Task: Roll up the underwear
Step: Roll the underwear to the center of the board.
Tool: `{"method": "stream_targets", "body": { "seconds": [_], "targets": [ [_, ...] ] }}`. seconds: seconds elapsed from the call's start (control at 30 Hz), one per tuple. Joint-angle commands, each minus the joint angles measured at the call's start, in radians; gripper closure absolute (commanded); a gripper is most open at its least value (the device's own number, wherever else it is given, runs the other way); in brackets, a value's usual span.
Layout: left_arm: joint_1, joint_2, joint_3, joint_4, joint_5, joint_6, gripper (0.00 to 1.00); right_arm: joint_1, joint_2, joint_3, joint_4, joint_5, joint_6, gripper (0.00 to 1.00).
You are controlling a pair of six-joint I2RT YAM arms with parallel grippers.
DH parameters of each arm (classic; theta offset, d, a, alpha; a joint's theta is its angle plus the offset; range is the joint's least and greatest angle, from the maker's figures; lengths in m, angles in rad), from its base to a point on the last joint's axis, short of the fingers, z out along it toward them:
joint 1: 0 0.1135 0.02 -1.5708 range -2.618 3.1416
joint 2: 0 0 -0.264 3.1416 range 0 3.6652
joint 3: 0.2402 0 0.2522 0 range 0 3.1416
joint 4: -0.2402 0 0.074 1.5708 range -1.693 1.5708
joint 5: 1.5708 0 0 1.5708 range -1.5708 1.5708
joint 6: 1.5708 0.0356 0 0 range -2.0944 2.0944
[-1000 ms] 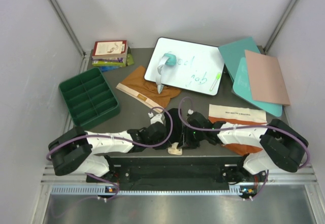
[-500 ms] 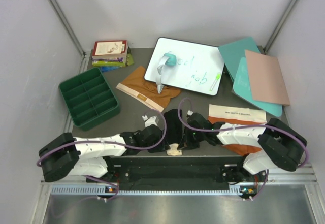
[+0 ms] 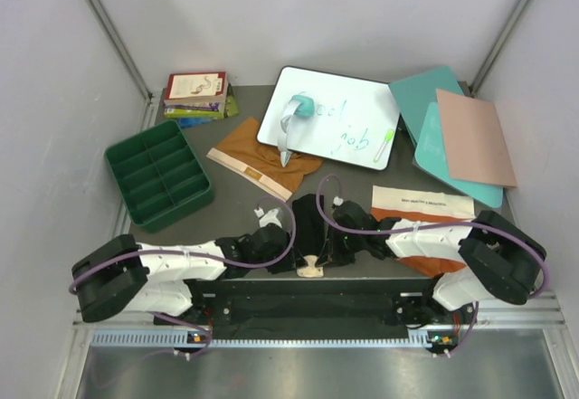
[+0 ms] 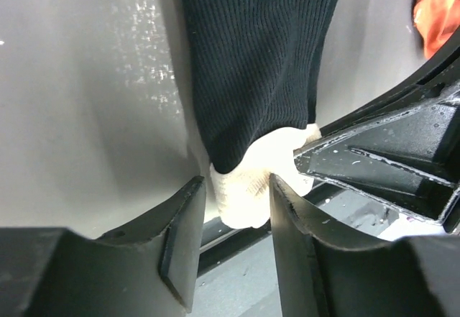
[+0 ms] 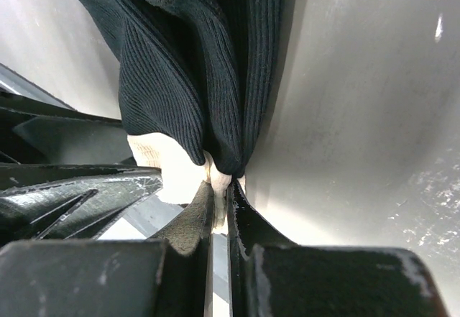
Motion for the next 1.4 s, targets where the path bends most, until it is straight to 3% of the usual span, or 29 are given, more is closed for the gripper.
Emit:
{"method": "stream_targets", "body": {
  "seconds": [0.0,0.13,0.17,0.3,0.37,0.4,0.47,0.53,0.6,0.7,0.9,1.37],
  "targets": [
    [0.003,0.037,-0.032,0.063,0.025,-0.014,0.57,0.011,0.018,-0.021,0.026,0.020,-0.001,1.00],
    [0.013,0.046,-0.038,0.070,0.031,-0.021,0.72,0.009,0.016,-0.025,0.032,0.015,-0.004,1.00],
    [0.015,0.045,-0.042,0.070,0.028,-0.022,0.82,0.011,0.015,-0.024,0.032,0.015,-0.009,1.00],
    [0.033,0.019,-0.055,0.057,0.025,-0.024,1.00,0.009,-0.007,0.007,-0.011,0.032,-0.076,0.97],
    [0.052,-0.007,-0.061,0.051,0.031,-0.018,1.00,0.009,-0.034,0.048,-0.071,0.059,-0.125,0.92],
    [0.058,-0.014,-0.062,0.049,0.036,-0.011,1.00,0.011,-0.045,0.065,-0.094,0.073,-0.186,0.82],
    [0.085,-0.030,-0.064,0.043,0.053,0.001,1.00,0.017,-0.090,0.111,-0.153,0.121,-0.251,0.71],
    [0.111,-0.034,-0.064,0.038,0.145,0.021,1.00,0.044,-0.128,0.131,-0.170,0.185,-0.344,0.57],
    [0.150,-0.030,-0.059,0.035,0.223,0.041,1.00,0.074,-0.180,0.140,-0.151,0.225,-0.437,0.46],
    [0.191,-0.023,-0.036,0.005,0.287,0.074,1.00,0.144,-0.223,0.123,-0.074,0.283,-0.559,0.37],
    [0.266,-0.007,-0.004,-0.052,0.451,0.128,1.00,0.302,-0.203,0.104,0.065,0.406,-0.735,0.33],
    [0.368,0.055,0.022,-0.098,0.639,0.177,1.00,0.419,-0.024,0.127,0.228,0.322,-0.874,0.33]
  ]
}}
